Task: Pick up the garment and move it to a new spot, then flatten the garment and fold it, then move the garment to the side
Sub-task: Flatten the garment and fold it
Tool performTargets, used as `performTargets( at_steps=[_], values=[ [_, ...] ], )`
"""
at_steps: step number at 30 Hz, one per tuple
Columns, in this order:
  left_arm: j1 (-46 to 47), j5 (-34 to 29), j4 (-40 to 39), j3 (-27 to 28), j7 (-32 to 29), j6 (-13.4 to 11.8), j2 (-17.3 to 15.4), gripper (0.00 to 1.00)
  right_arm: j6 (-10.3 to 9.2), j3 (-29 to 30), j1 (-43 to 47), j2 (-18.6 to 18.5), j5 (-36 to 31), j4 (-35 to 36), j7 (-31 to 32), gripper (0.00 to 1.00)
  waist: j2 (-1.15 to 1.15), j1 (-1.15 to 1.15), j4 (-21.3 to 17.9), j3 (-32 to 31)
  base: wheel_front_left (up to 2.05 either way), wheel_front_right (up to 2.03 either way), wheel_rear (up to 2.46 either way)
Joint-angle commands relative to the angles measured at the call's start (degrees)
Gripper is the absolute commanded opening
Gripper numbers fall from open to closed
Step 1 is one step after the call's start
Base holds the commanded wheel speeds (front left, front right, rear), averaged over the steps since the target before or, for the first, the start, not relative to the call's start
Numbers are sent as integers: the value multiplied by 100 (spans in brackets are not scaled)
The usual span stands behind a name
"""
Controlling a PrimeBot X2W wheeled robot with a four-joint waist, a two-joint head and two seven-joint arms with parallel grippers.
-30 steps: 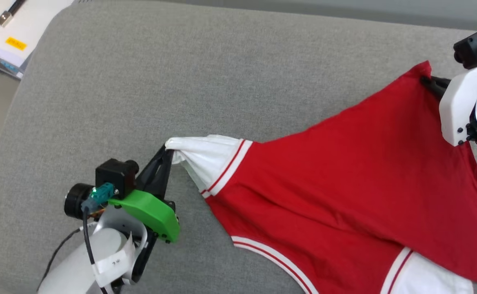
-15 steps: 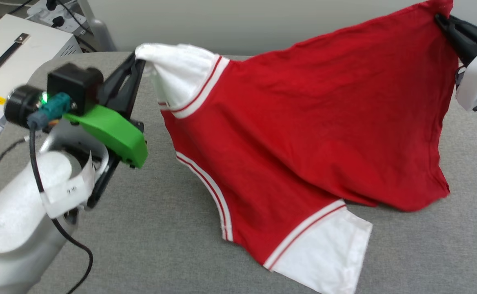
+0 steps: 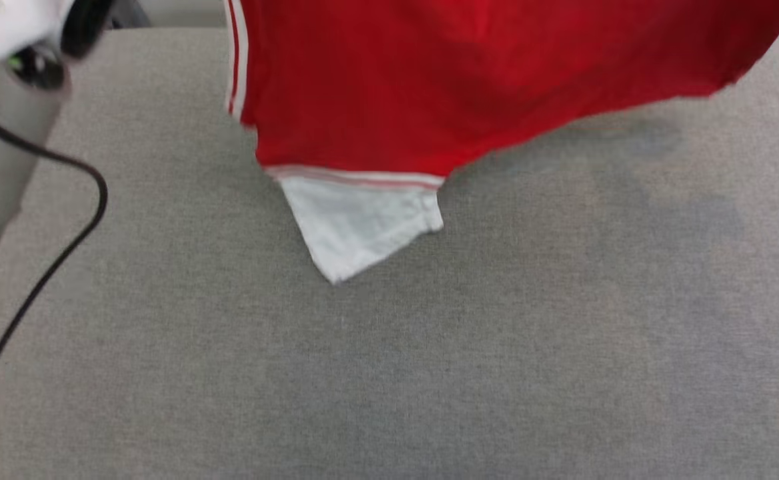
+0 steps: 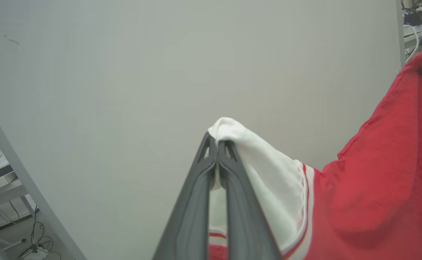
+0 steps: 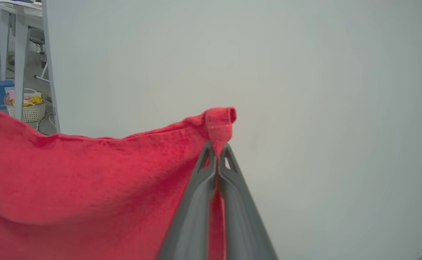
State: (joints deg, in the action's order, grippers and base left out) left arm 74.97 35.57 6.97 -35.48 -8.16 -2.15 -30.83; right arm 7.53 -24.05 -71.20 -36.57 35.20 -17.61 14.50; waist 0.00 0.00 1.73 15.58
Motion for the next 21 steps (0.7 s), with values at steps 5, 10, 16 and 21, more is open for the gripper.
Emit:
performTargets(
  at_steps=[5, 10, 16, 21],
  values=[
    [1490, -214, 801, 101, -44, 272, 299, 0, -4, -15, -1305, 209, -415, -408, 58, 0, 0, 0, -25, 983, 0, 0, 0],
    [2533, -445, 1502, 108, 52, 444, 459, 0, -4, -91, -2409, 406, -690, -1002, -169, 0, 0, 0, -49, 1302, 0, 0, 0],
    [3308, -612, 2299, 82, 275, 606, 554, 0, -4, -284, -3248, 619, -794, -1749, -576, 0, 0, 0, -53, 1524, 0, 0, 0],
    [3279, -635, 2827, -68, 521, 730, 634, 0, -4, -692, -3355, 672, -668, -2251, -814, 0, 0, 0, -46, 1636, 0, 0, 0]
  ],
)
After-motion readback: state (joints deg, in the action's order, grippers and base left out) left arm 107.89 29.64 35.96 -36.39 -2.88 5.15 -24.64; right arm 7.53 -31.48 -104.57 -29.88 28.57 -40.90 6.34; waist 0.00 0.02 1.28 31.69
